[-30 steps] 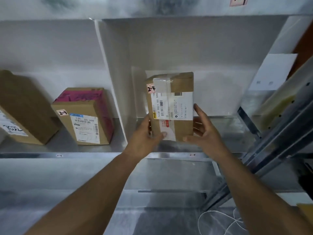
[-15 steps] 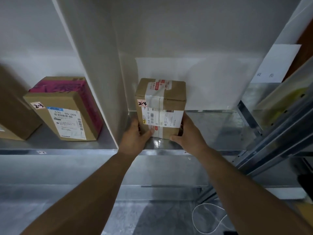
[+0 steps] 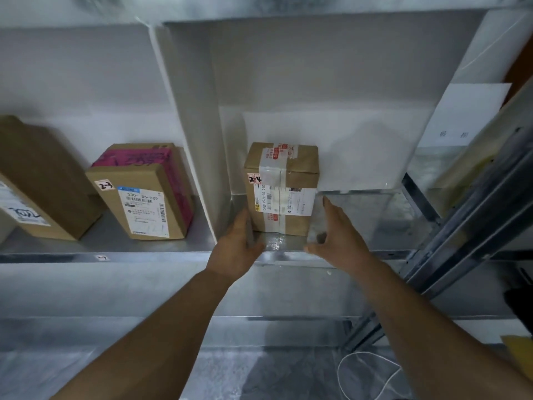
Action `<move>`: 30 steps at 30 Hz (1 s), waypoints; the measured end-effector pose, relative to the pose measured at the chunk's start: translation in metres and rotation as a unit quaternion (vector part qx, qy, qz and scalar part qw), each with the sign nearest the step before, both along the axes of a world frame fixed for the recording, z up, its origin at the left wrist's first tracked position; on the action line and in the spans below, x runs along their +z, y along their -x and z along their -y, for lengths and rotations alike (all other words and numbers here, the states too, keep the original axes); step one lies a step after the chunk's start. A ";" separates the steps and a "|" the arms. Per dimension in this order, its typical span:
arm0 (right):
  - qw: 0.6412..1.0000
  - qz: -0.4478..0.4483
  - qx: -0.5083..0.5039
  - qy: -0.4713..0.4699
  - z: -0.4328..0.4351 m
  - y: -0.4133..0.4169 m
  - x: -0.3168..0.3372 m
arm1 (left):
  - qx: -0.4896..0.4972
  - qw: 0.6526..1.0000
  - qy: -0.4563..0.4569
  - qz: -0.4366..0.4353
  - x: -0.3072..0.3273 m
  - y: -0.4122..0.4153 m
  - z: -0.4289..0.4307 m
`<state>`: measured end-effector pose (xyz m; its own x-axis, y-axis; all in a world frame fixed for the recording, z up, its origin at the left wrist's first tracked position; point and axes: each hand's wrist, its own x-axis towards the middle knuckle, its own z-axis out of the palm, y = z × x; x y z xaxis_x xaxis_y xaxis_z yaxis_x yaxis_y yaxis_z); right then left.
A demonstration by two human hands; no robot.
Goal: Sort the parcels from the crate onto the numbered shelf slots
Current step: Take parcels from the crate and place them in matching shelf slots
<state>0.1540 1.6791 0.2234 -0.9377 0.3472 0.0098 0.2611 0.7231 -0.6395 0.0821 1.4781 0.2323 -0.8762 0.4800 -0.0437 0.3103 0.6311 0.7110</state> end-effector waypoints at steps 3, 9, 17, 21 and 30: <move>0.995 -0.014 -0.039 -0.086 0.009 -0.029 0.005 | -0.020 0.997 0.052 -0.051 0.003 -0.020 0.018; 0.978 -0.071 -0.008 -0.197 0.082 -0.077 -0.002 | -0.024 0.971 0.181 -0.154 -0.009 -0.068 0.084; 0.949 0.028 0.172 -0.263 0.228 -0.063 0.011 | 0.104 0.937 0.241 -0.230 -0.026 -0.095 0.229; 0.930 0.005 0.252 -0.267 0.317 -0.048 0.019 | 0.207 0.917 0.267 -0.213 -0.028 -0.117 0.319; 0.864 -0.049 0.410 -0.286 0.520 -0.044 0.017 | 0.415 0.874 0.230 -0.105 -0.034 -0.183 0.496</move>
<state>0.1977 1.1590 0.2405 -0.8506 -0.5230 0.0538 -0.5257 0.8441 -0.1056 0.2656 0.9825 0.1986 -0.9264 -0.3498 0.1392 -0.2961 0.9054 0.3043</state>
